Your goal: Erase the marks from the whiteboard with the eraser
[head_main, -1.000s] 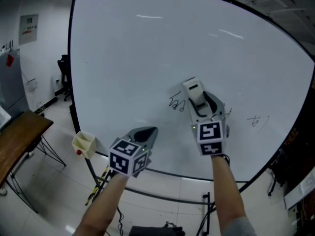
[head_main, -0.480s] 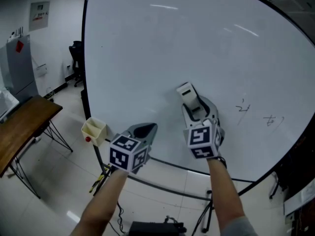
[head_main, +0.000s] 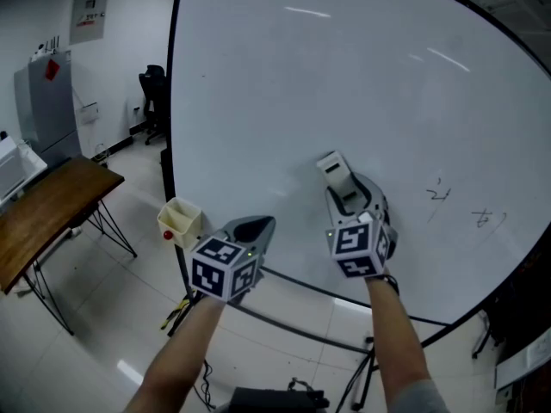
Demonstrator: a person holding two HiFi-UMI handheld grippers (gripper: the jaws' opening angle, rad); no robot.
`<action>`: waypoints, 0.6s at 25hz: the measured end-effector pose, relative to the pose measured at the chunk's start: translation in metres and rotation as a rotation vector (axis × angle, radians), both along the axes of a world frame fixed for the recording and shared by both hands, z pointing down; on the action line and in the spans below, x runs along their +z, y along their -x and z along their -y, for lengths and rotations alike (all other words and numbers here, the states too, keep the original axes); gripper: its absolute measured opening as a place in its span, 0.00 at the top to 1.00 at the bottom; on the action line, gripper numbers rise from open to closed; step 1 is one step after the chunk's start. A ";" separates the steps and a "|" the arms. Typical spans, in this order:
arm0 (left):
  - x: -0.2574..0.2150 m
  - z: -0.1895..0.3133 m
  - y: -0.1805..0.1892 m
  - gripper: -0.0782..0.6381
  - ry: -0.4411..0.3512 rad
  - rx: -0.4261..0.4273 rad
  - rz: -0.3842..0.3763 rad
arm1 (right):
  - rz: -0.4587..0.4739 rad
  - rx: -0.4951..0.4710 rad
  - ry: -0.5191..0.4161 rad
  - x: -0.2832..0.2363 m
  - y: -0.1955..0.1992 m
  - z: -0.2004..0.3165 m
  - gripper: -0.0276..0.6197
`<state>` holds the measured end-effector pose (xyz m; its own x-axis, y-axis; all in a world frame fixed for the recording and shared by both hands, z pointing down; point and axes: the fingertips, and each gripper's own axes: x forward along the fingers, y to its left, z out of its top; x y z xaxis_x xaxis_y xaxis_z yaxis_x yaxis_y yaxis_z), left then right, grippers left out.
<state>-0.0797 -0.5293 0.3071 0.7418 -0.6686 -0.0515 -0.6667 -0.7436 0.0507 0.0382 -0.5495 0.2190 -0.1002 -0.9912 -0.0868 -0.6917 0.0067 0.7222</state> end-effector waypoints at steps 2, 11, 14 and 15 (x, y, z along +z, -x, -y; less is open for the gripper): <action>-0.003 -0.003 -0.005 0.88 -0.007 0.010 -0.002 | 0.019 0.025 -0.056 -0.027 -0.017 -0.010 0.61; -0.017 -0.016 -0.037 0.88 -0.036 0.065 0.000 | 0.124 0.016 -0.127 -0.075 -0.055 -0.032 0.61; -0.024 -0.023 -0.043 0.88 -0.054 0.077 0.004 | 0.204 -0.057 -0.129 -0.072 -0.053 -0.051 0.60; -0.027 -0.026 -0.046 0.88 -0.063 0.084 0.006 | 0.243 -0.088 -0.125 -0.069 -0.053 -0.058 0.60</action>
<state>-0.0333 -0.5031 0.2800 0.7956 -0.5996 -0.0868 -0.6020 -0.7985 -0.0018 0.0912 -0.4913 0.1504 -0.1471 -0.9596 -0.2399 -0.8450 -0.0041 0.5347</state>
